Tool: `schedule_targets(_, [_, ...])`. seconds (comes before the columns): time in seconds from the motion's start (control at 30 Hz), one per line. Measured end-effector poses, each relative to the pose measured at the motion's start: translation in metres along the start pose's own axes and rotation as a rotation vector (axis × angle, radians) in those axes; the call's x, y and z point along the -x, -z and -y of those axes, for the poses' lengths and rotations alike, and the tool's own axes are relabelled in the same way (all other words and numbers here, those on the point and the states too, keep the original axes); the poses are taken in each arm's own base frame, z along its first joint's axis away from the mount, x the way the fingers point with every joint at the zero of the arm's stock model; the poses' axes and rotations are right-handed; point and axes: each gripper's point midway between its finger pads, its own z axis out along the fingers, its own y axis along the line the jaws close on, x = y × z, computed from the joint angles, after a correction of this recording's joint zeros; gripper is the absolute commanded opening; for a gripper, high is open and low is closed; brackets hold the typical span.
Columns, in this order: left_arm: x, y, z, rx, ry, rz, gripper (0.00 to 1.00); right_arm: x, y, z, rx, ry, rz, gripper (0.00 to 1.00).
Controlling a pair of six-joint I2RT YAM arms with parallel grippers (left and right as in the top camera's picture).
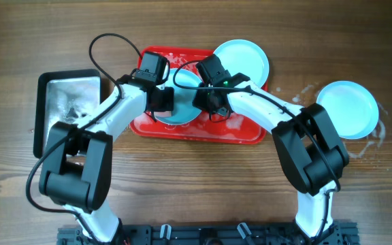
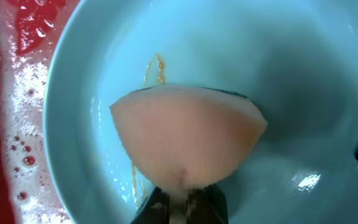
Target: Clean dirty plates on tray and stack at the side
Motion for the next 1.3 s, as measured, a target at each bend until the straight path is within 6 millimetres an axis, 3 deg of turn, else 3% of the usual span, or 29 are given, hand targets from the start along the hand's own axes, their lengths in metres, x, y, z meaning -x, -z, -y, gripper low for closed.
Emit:
schedule_targets(0.33, [0.044, -0.020, -0.005, 0.036, 0.057, 0.181, 0.05, 0.001, 0.000, -0.001, 0.005, 0.000, 0.003, 0.04])
schedule_targets(0.53, [0.056, -0.024, -0.007, 0.052, 0.077, 0.236, 0.04, 0.003, 0.000, -0.002, 0.010, 0.000, 0.008, 0.04])
schedule_targets(0.67, [0.049, -0.024, -0.013, 0.107, 0.085, 0.212, 0.04, 0.003, 0.000, -0.003, 0.016, 0.001, 0.007, 0.04])
schedule_targets(0.93, [0.014, -0.017, -0.019, 0.136, 0.107, 0.031, 0.04, -0.003, 0.000, -0.006, 0.026, 0.028, -0.016, 0.04])
schedule_targets(1.07, [0.004, -0.014, -0.007, 0.016, 0.064, -0.052, 0.04, -0.004, 0.000, -0.005, 0.023, 0.034, -0.018, 0.04])
schedule_targets(1.17, [-0.004, -0.011, 0.013, -0.115, 0.017, -0.105, 0.04, -0.004, 0.000, -0.004, 0.023, 0.037, -0.018, 0.04])
schedule_targets(1.3, [0.006, -0.014, 0.036, -0.223, -0.032, -0.070, 0.04, -0.003, 0.000, -0.004, 0.023, 0.036, -0.017, 0.04])
